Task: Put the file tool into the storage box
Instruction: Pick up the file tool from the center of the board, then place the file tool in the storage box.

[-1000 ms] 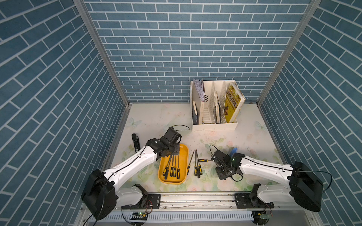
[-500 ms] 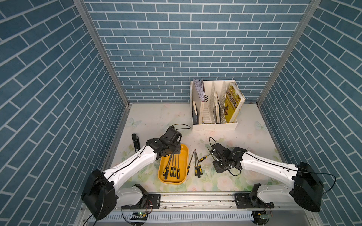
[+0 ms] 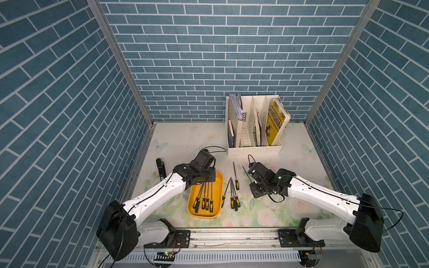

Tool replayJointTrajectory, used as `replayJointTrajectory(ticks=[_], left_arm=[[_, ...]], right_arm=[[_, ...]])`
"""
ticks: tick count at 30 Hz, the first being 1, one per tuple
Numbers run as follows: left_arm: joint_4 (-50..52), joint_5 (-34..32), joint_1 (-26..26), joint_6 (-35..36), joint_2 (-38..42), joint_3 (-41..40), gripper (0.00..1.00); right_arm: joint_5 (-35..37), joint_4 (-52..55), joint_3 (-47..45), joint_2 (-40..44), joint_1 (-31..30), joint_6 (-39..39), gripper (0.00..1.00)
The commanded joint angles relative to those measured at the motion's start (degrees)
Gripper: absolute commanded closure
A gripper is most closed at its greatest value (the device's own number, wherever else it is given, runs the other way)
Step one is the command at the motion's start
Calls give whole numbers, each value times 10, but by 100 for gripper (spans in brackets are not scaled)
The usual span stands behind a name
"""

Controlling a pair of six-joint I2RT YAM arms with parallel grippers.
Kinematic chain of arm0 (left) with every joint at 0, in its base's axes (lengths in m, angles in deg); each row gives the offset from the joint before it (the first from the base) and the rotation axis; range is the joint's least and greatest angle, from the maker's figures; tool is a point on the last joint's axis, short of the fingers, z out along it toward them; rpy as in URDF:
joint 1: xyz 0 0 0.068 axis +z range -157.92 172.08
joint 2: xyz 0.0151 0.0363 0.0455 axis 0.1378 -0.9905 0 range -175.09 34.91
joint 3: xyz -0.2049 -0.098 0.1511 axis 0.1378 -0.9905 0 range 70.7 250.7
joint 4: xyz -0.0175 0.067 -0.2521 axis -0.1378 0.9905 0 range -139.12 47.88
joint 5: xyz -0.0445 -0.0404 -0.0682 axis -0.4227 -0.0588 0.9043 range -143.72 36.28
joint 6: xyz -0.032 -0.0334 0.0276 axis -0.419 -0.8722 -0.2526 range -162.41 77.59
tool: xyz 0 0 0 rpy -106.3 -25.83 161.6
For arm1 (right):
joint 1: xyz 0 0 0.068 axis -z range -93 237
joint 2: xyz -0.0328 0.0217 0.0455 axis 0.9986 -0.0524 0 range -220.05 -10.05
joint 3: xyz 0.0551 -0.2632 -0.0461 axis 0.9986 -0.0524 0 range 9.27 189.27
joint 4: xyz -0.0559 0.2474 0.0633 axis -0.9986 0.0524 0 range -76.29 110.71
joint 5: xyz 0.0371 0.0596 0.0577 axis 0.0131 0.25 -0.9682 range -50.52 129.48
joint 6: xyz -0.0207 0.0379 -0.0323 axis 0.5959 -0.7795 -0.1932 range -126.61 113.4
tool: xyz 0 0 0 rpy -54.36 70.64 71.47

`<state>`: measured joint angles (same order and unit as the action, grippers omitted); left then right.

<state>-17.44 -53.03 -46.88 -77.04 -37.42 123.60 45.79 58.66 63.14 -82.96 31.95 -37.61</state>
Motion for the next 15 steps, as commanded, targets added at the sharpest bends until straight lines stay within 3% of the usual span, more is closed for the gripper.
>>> replayJointTrajectory(ticks=[1, 5, 8, 15], left_arm=[[-10, 16, -7, -6, -6, 4, 71], [-35, 43, -27, -27, -6, 3, 69], [-64, 55, -48, -56, 0, 3, 63], [-112, 48, -79, -127, 23, -11, 51]], right_arm=[[-14, 10, 16, 26, 1, 14, 98], [-76, -65, -13, 44, -10, 3, 99], [-118, -133, -33, 53, -25, -17, 99], [-124, -175, -38, 16, -56, -39, 99]])
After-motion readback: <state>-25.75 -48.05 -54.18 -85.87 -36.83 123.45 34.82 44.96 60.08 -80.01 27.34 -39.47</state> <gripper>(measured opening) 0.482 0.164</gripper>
